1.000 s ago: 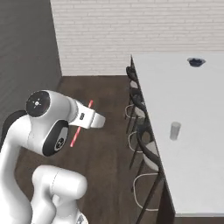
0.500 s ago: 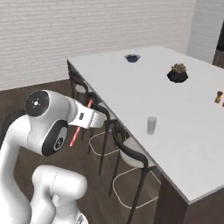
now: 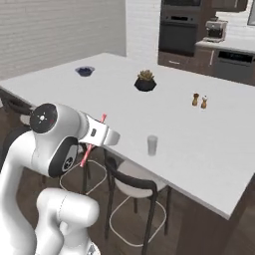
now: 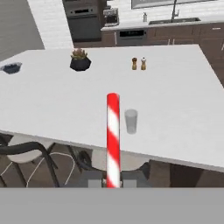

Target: Take a straw from the drawer in front and place it inside the glass cup on the dining counter.

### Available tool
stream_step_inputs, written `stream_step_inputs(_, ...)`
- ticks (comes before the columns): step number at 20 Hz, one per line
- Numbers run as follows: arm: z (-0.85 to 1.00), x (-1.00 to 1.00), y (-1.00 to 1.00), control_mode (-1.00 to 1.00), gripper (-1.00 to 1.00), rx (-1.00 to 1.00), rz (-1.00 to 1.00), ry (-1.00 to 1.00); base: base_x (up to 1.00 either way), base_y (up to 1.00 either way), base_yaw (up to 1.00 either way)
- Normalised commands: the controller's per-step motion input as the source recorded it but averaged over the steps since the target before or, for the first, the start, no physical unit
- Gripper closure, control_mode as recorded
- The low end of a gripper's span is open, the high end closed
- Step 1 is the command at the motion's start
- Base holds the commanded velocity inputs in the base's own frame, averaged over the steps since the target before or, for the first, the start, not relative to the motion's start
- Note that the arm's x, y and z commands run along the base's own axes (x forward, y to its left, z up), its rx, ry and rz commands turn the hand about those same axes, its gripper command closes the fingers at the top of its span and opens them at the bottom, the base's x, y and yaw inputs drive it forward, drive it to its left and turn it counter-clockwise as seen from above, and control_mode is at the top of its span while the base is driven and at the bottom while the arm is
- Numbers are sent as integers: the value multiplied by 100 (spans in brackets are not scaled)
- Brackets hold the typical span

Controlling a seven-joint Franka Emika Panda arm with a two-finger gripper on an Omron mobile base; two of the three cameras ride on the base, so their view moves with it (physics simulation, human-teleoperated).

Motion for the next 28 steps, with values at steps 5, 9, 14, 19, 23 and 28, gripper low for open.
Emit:
stream_step_inputs(5,0,0,0,100,100,0,0,0,55,78,-62)
stream_step_inputs(9,0,0,0,100,100,0,0,0,65,52,-56)
stream_step_inputs(14,0,0,0,100,100,0,0,0,90,3,-43)
stream_step_inputs(19,0,0,0,100,100,0,0,0,98,-3,-19)
stream_step_inputs(23,0,0,0,100,100,0,0,0,100,0,-7)
stream_step_inputs(28,23,51,-9,-100,100,7,0,-1,19,0,0)
